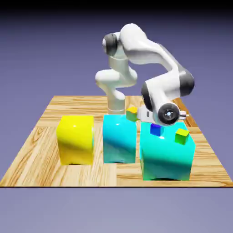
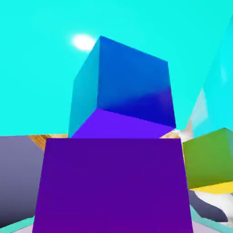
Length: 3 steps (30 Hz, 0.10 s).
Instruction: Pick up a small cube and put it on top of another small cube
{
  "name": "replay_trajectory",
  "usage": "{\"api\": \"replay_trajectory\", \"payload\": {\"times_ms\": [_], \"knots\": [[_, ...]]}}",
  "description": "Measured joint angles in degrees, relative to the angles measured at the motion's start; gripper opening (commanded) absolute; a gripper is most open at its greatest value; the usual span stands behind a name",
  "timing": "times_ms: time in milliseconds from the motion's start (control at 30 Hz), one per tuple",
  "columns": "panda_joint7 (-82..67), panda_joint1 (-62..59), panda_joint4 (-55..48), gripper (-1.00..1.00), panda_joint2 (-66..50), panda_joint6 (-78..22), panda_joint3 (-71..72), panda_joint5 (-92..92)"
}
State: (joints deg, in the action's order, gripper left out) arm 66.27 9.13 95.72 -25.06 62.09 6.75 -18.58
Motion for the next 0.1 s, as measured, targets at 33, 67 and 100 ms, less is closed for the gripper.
{"api": "replay_trajectory", "payload": {"times_ms": [33, 67, 100], "knots": [[-0.2, 0.1, 1.1, 1.0, 0.4, 0.7, 0.0, 0.0], [-0.2, 0.1, 1.1, 1.0, 0.4, 0.7, 0.0, 0.1], [-0.2, 0.1, 1.1, 1.0, 0.4, 0.7, 0.0, 0.1]]}}
